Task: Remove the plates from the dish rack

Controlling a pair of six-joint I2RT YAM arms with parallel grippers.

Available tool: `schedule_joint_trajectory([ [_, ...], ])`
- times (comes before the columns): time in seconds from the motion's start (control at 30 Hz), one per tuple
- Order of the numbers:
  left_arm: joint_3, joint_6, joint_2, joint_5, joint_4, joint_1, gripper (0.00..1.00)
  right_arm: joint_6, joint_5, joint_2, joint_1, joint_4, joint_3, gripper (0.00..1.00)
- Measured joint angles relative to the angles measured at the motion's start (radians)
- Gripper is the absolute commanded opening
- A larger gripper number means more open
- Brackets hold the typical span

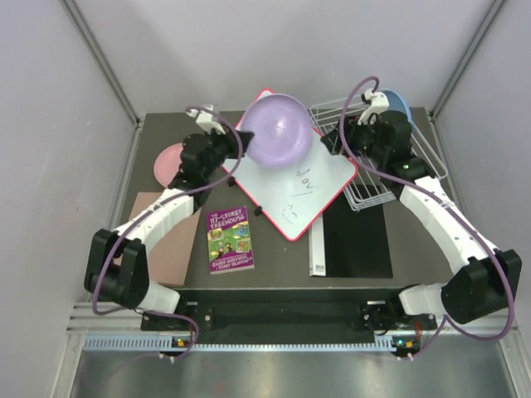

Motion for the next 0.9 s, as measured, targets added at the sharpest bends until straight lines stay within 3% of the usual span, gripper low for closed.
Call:
schedule_joint_trajectory([
  [0.13,0.000,-0.008,-0.080,-0.026,-0.086,0.149,0.00,-0.039,0.057,-0.054,-0.050,-0.019,-0.002,0.66],
  [0.3,-0.019,-0.047,-0.211,-0.086,-0.136,0.384,0.00,-0.064,0.071,-0.119,-0.211,-0.018,-0.018,0.66],
  [0.47,-0.072,-0.081,-0.253,-0.135,-0.161,0.528,0.00,-0.066,0.056,-0.123,-0.315,-0.022,-0.046,0.65],
  [0.67,-0.178,-0.122,-0.195,-0.172,-0.200,0.621,0.00,-0.069,0.014,-0.105,-0.351,-0.031,-0.056,0.64],
  [0.9,-0.200,-0.140,-0.107,-0.179,-0.224,0.672,0.00,-0.069,-0.026,-0.048,-0.416,-0.028,-0.053,0.64],
])
